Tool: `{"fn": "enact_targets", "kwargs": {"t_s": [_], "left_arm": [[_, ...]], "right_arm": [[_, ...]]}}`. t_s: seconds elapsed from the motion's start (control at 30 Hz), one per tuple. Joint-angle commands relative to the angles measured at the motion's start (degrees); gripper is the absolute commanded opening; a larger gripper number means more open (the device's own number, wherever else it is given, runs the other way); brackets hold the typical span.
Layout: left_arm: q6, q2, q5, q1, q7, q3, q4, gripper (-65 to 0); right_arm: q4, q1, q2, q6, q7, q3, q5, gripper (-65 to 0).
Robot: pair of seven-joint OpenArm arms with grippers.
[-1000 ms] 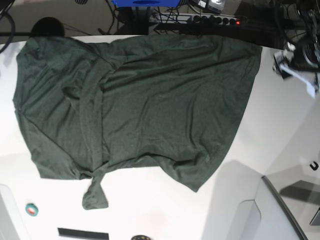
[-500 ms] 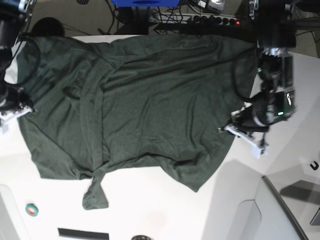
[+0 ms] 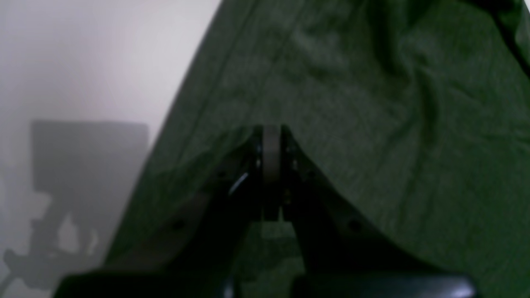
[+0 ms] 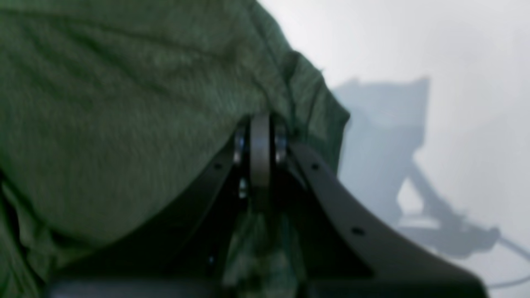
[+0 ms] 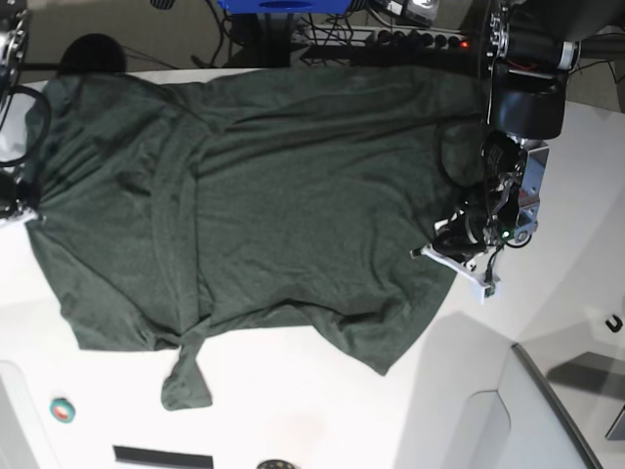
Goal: Layout the t-shirt on the table in an organized manner, then fold the t-shirt properly
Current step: 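Move the left gripper to the shirt's side and smooth the fabric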
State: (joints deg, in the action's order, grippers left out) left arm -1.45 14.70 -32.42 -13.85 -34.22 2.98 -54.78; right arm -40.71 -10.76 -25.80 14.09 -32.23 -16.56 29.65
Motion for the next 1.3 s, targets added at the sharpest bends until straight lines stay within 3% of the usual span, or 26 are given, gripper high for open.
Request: {"fn": "enact_targets", "kwargs": {"t_s": [0.0,0.17,0.47,0.73,0.9,1.0,1.07,1.13,1.2,1.27], "left_arm": [[0.18,0.73,-0.15,-1.14,1.65,-0.48,-0.29,-65.0],[0.09,0.47,-0.15,-3.16,4.90,-0.57,3.22,-65.0],[0.09,-0.76,-0.15,-10.81,11.23,-0.04,14.74,-65.0],[0.09,-1.91,1.35,-16.26,13.78,-0.04,19.84,-65.0],[0.09,-3.40,5.57,-16.35,13.51,-0.74,15.44,-65.0],[0.09,-3.40,5.48,-14.68,8.59,-3.12,7.36,-65.0],[0.09,-3.49,5.48,-12.31,3.14,-9.18,0.23,-65.0],[0.09,-3.67,5.48,-9.05,-2.13,-14.90,-7.68,-65.0],[0.35,-3.67,5.48,-4.40,-6.27,-19.38,-15.77,-65.0],[0.44,-3.49,5.48,1.14,-9.17,-22.90,-23.24,-65.0]], "right_arm": [[1.46,-1.59,-1.49,0.02,1.15,1.48,-0.86,-63.8],[8.75,-6.42,-3.08,0.02,5.37,7.46,-0.86,-63.8],[8.93,-11.08,-5.01,0.02,7.04,13.61,-0.86,-63.5],[9.02,-13.54,-5.10,0.02,8.18,14.40,-0.86,-63.3],[8.31,-13.89,-5.19,0.11,9.85,14.05,-0.86,-63.5],[1.81,-12.40,-6.86,0.20,9.24,13.70,-0.42,-63.6],[-4.87,-8.53,-7.03,0.11,6.87,9.83,-0.33,-63.6],[-12.61,-3.17,-6.24,0.02,2.91,1.04,-0.33,-62.7],[-21.05,2.90,-2.46,0.02,-1.75,-10.12,-0.42,-61.8],[-30.63,8.43,1.67,0.02,-6.06,-21.11,-0.59,-54.6]]}}
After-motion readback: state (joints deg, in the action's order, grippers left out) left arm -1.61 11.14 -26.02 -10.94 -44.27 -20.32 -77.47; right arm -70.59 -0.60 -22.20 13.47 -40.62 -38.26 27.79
